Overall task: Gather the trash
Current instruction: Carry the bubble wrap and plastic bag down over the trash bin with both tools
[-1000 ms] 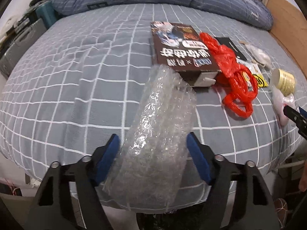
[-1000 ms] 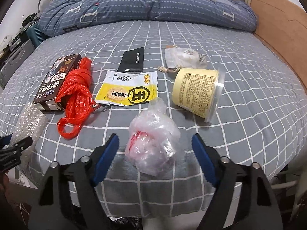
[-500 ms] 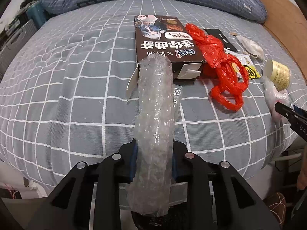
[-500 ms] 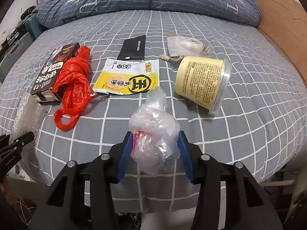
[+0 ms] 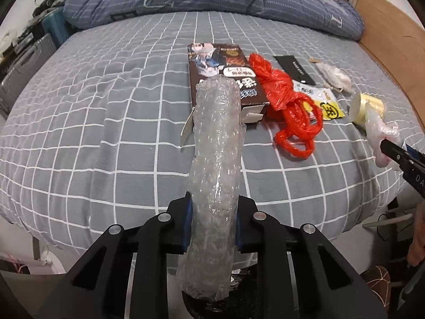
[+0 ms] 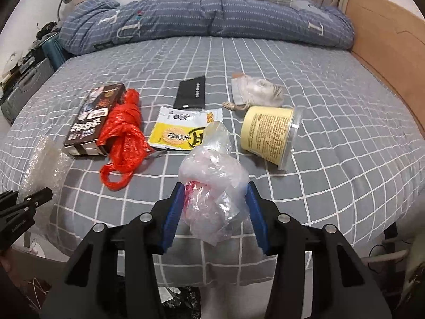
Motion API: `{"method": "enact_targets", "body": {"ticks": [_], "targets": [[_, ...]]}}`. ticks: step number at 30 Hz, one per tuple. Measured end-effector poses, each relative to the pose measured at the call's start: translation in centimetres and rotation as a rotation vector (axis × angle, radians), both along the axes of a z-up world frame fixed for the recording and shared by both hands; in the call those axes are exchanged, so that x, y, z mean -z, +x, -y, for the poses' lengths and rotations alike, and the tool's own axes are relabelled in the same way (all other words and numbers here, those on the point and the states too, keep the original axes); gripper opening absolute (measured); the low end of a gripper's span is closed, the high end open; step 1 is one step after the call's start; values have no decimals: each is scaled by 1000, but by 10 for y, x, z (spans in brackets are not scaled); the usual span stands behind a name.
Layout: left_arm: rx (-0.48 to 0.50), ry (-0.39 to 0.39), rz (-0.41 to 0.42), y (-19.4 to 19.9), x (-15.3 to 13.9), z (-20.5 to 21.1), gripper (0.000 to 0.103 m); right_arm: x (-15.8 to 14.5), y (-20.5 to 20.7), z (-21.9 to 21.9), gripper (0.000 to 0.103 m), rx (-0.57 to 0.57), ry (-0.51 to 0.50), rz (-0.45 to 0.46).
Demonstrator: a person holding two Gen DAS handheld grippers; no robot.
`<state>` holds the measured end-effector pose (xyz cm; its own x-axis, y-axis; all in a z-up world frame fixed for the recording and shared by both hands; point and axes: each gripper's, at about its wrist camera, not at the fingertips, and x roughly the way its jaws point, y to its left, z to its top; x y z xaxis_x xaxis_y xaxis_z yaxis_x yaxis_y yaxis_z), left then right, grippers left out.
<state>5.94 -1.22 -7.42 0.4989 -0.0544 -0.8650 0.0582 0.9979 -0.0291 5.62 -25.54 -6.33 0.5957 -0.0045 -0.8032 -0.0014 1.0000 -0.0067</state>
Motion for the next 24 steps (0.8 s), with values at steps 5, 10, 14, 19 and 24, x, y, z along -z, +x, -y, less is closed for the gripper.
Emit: {"method": "enact_targets", "body": {"ticks": [5,10,14,19,24], "targets": [[13,8,37,-10,-16,4,23,-12,-13,-7,46,-14,5,27],[16,10,64,-21,-28,6,23,-22,-23,-13,46,-28,12,45],[19,11,79,-31,-33,6,23,-27,-34,-20,46,-44,3,64],[16,11,102,-48,-45,5,23,-35,-50,-28,46,-59,6,84],[16,3,123,-65,-55,6,23,-43,-66,-36,46,-69,14,101]]}}
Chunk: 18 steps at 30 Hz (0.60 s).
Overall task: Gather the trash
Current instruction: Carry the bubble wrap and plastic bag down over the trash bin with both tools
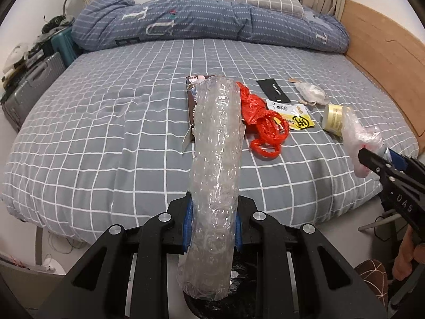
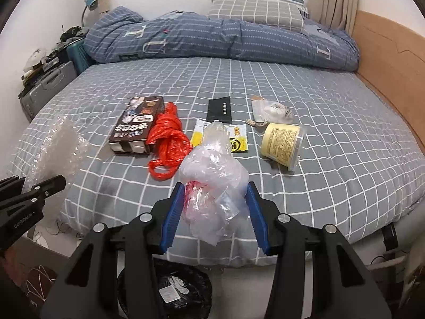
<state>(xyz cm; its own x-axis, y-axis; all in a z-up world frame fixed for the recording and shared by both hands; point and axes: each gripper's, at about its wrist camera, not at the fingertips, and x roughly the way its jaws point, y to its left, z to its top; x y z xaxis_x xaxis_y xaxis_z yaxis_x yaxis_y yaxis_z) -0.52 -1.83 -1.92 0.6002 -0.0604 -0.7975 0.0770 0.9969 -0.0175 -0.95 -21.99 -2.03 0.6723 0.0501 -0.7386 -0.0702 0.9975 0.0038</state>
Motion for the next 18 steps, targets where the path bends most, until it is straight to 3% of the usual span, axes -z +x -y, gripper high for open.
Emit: {"method": "enact_targets", "body": {"ticks": [10,18], "targets": [[5,-31,29,-38,-9,3,23,-11,-38,-12,46,-31,20,32],[8,-42,20,-66,1,3,23,-7,-68,-22,46,-49,39,30]]}}
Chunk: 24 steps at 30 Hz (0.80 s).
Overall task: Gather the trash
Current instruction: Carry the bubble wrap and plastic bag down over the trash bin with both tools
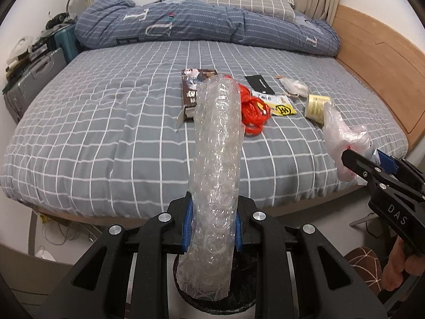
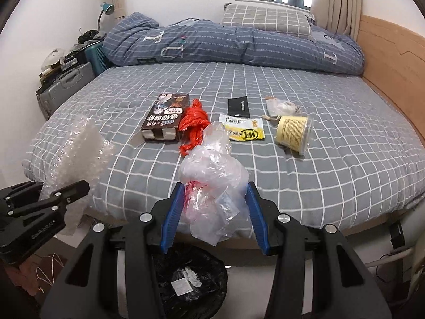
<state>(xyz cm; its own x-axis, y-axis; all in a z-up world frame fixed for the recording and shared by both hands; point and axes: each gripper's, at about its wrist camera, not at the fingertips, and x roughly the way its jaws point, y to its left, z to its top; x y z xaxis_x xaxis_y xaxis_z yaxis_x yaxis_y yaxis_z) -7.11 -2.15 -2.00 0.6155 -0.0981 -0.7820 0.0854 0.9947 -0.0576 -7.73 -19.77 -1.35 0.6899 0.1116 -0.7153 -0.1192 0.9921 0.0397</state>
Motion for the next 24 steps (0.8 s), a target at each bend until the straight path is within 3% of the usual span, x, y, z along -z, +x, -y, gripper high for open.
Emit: {"method": "enact_targets", "body": {"ticks": [12,24], "targets": [[-7,-4,-56,-24,34,-4,23,28,-24,-13,46,-11,-12,-40],[10,1,-149,-33,91,2,23,90,-38,-11,46,14,-29,-133]]}}
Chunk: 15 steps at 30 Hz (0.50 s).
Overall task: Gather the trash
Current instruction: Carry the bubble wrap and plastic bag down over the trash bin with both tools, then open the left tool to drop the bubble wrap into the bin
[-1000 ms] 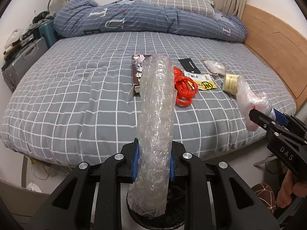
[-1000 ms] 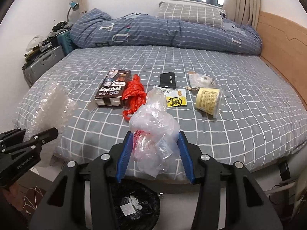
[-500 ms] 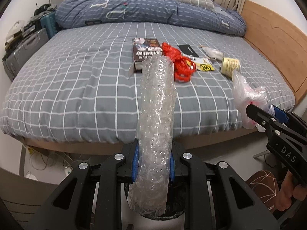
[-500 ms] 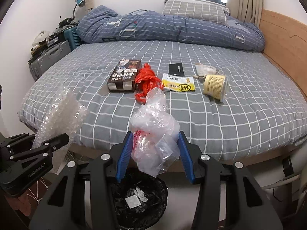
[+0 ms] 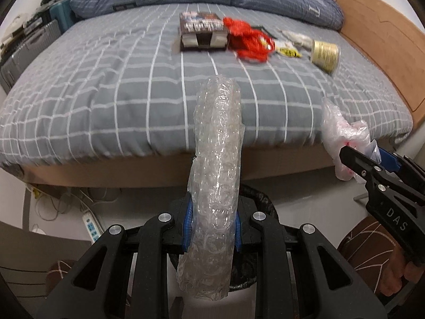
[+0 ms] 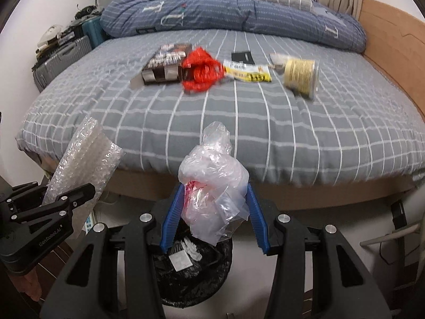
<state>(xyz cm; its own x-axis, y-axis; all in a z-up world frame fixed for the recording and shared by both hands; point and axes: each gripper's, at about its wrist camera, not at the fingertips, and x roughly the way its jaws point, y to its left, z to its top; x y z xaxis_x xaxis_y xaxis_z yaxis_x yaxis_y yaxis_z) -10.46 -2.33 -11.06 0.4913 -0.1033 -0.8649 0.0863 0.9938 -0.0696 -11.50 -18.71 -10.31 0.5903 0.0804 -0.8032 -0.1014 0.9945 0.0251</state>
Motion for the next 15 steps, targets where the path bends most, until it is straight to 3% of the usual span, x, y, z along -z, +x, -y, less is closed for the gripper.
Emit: {"method": "enact_targets", "body": {"ticks": [9,15], "targets": [[26,2,-86,-4,46,16,23,40,-5,10,46,26,-2,-75],[48,-1,-142,-3,74,30,23,50,-8,25,46,56,-5,-97]]}}
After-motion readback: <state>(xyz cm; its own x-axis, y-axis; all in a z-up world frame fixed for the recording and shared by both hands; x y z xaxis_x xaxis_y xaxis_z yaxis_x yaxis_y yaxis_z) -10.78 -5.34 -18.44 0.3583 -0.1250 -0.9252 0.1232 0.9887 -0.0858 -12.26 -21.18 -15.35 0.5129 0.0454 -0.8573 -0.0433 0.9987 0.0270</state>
